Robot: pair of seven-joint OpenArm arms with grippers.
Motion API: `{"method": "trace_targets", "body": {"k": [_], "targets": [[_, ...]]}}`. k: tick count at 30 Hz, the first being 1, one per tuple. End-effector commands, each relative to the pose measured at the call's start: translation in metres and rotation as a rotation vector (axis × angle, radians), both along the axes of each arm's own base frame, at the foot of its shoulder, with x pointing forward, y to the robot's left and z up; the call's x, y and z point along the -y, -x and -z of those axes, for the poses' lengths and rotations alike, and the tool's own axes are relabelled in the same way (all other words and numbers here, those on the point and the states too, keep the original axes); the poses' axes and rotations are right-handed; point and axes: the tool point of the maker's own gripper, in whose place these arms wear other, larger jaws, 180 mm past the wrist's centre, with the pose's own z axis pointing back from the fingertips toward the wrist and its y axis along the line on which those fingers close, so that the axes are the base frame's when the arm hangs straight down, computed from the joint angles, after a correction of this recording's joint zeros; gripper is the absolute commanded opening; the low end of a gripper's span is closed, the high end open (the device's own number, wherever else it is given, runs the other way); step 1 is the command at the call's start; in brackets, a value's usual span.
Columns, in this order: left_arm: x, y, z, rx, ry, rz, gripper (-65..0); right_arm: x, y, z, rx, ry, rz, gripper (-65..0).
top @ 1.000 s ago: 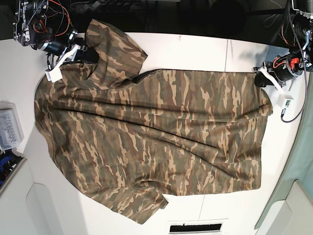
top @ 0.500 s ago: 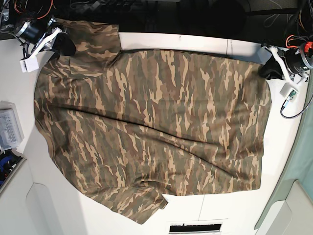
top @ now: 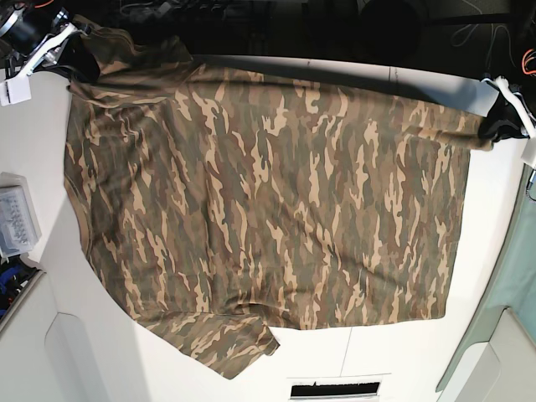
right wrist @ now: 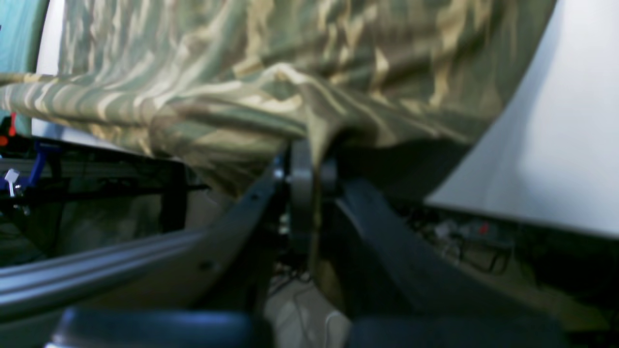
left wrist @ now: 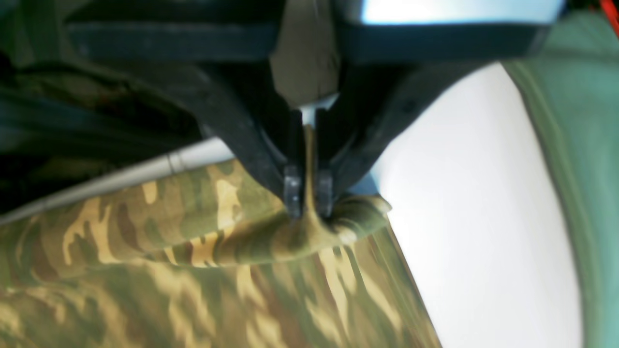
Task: Layout the t-shirt on the table in an organized manner, then fold the t-shirt properly
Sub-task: 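Lift the corners with both grippers and fold them toward the hem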
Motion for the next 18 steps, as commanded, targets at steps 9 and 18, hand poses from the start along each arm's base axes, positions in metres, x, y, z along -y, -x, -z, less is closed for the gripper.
{"method": "trace_targets", "body": {"k": [9, 18], "targets": [[-0.019, -0.036, -0.004, 0.116, -0.093, -0.063, -65.0, 0.014, -0.086, -0.033, 0.226, 0.076, 0.021, -65.0], [-0.036, -0.094, 0.024, 0.147, -0.134, -0.151, -65.0, 0.028, -0.171, -0.024, 0.295, 0.029, 0.1, -65.0]]}}
